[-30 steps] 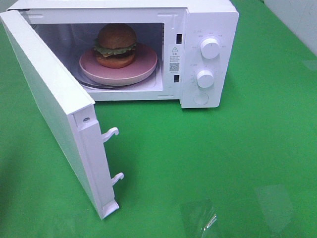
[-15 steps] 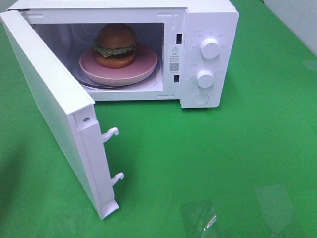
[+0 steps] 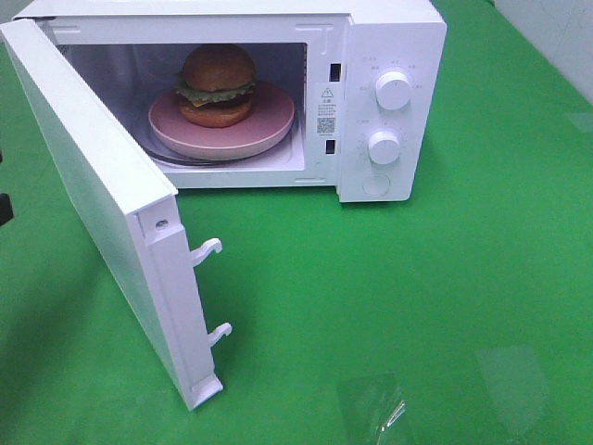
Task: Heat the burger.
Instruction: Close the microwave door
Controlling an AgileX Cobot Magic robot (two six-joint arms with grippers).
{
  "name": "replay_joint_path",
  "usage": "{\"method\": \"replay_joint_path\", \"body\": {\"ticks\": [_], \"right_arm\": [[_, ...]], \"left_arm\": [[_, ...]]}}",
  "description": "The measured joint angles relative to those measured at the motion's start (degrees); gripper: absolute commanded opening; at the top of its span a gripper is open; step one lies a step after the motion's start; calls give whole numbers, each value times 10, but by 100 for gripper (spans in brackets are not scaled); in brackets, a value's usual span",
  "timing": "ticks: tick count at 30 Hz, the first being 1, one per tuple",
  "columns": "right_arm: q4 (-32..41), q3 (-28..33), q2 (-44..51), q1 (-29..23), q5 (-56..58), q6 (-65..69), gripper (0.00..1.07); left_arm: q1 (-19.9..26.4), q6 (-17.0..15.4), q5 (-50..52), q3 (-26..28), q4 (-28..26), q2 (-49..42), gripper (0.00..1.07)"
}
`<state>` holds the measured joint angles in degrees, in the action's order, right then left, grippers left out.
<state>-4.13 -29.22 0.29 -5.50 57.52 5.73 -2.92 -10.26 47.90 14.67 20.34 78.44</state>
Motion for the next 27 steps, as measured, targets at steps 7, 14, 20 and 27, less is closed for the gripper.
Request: {"method": "replay_joint_path", "body": {"ticks": [7, 14, 20, 27], "right_arm": [[0, 0, 0, 0, 0, 0, 76], [0, 0, 0, 0, 0, 0, 76], [0, 0, 0, 0, 0, 0, 76], [0, 0, 0, 0, 0, 0, 76]], "left_arm": [[-50, -1, 41, 14, 6, 81, 0], [-77, 9, 84, 14, -14, 132, 0], [-111, 19, 96, 32, -21, 164, 0], [-143, 21, 97, 71, -33, 186, 0]]}}
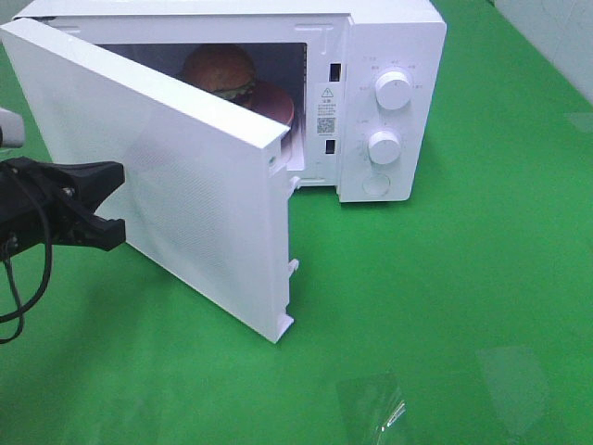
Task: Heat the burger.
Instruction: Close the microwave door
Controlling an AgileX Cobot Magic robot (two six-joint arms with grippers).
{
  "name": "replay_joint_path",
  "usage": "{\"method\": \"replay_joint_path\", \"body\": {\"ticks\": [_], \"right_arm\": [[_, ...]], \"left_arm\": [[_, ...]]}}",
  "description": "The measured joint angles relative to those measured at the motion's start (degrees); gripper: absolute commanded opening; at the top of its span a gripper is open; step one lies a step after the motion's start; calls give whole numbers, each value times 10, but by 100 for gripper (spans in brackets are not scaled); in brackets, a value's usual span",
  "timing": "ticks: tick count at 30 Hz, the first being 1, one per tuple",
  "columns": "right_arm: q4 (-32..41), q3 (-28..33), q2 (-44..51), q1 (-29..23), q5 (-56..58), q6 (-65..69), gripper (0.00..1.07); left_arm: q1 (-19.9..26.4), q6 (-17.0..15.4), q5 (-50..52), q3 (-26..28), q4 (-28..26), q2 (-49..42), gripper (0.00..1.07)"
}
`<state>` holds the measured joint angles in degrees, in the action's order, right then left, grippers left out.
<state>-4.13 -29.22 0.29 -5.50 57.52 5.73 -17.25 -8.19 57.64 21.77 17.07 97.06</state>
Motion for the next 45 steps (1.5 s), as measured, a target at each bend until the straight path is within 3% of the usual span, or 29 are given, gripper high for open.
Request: {"method": "replay_joint_path", "body": {"ticks": [12, 24, 45], "right_arm": [[0, 0, 0, 0, 0, 0, 76], [1, 0, 0, 0, 0, 0, 76], [1, 0, 0, 0, 0, 0, 76]], "left_arm": [[-58, 5, -48, 95, -31, 38, 0], [-124, 9, -120, 248, -69, 108, 0], [-181, 13, -198, 401, -81, 182, 0]]}}
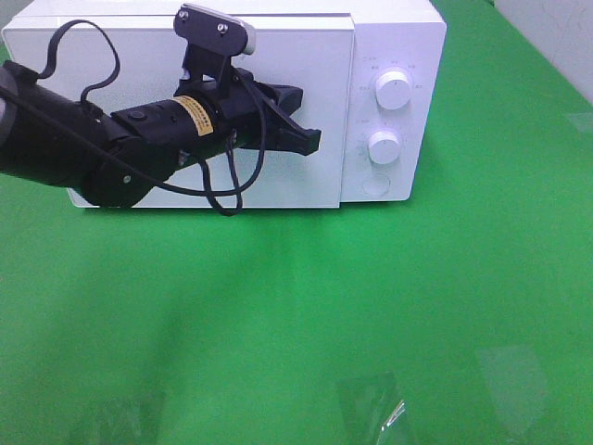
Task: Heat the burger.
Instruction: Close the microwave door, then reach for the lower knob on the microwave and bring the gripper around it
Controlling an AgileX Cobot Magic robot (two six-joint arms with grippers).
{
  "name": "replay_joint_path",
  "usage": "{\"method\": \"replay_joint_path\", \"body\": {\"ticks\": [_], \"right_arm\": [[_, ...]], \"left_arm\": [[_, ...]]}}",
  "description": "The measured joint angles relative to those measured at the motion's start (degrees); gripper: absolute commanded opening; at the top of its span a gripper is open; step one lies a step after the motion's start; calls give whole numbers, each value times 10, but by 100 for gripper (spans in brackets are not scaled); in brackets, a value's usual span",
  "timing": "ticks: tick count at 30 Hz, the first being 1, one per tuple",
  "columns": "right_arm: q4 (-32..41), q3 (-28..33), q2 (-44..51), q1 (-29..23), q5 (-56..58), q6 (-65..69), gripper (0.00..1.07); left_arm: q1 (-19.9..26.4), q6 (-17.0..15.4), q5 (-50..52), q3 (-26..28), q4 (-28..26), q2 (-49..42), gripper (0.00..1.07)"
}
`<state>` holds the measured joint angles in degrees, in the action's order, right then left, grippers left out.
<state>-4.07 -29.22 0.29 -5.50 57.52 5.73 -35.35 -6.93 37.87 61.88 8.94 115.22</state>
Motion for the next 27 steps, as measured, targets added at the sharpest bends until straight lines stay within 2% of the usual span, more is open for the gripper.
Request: {"method": "replay_joint_path", "body": {"ticks": [8, 15, 22, 23, 24, 25, 26, 27], "right_arm": [[0, 0, 0, 0, 0, 0, 76], [1, 0, 0, 0, 0, 0, 76], [1, 0, 0, 0, 0, 0, 76], [1, 0, 0, 0, 0, 0, 76], [1, 0, 0, 0, 0, 0, 76], [1, 0, 0, 0, 0, 0, 76], [1, 0, 0, 0, 0, 0, 76], [1, 0, 0, 0, 0, 0, 76]], "left_arm": [[-11, 1, 0, 52, -1, 34, 0], [-11, -1, -1, 53, 2, 34, 0], [-34, -10, -91, 58, -35, 5, 1], [-46, -11, -135, 58, -40, -9, 13], [-46, -11, -135, 58, -40, -9, 13], [-62, -12, -178, 58, -40, -21, 35], [-74, -12, -206, 58, -40, -29, 51], [-74, -12, -206, 58, -40, -29, 51]]}}
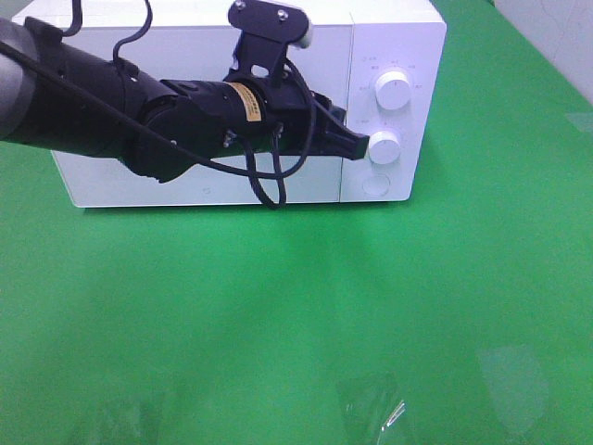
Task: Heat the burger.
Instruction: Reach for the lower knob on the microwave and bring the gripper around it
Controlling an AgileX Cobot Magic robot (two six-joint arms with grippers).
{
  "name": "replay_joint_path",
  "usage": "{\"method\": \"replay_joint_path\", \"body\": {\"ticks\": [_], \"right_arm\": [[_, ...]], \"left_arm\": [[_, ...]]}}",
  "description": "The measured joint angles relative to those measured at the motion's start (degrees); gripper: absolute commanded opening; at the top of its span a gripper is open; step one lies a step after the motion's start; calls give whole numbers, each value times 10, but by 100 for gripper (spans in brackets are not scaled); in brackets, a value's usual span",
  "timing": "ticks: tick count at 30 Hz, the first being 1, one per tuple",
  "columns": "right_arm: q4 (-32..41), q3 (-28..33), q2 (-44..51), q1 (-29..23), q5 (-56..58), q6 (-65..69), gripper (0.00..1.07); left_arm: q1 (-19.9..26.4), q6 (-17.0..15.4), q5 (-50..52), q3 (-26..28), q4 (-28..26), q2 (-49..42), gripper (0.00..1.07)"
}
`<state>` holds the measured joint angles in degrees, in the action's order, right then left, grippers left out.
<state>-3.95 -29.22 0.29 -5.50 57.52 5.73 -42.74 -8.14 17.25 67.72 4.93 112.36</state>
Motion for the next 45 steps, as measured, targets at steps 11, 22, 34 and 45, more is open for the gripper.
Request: {"method": "replay_joint_path", "body": {"ticks": [11, 22, 34, 45], "right_arm": [[0, 0, 0, 0, 0, 0, 76], [0, 0, 0, 0, 0, 0, 76], [0, 0, 0, 0, 0, 0, 76], [0, 0, 0, 0, 0, 0, 76]], "left_arm": [[-82, 0, -289, 0, 0, -41, 100], [-65, 0, -514, 0, -9, -99, 100], [99, 30, -677, 0, -43, -178, 100], [293, 108, -774, 0, -106, -260, 100]]}}
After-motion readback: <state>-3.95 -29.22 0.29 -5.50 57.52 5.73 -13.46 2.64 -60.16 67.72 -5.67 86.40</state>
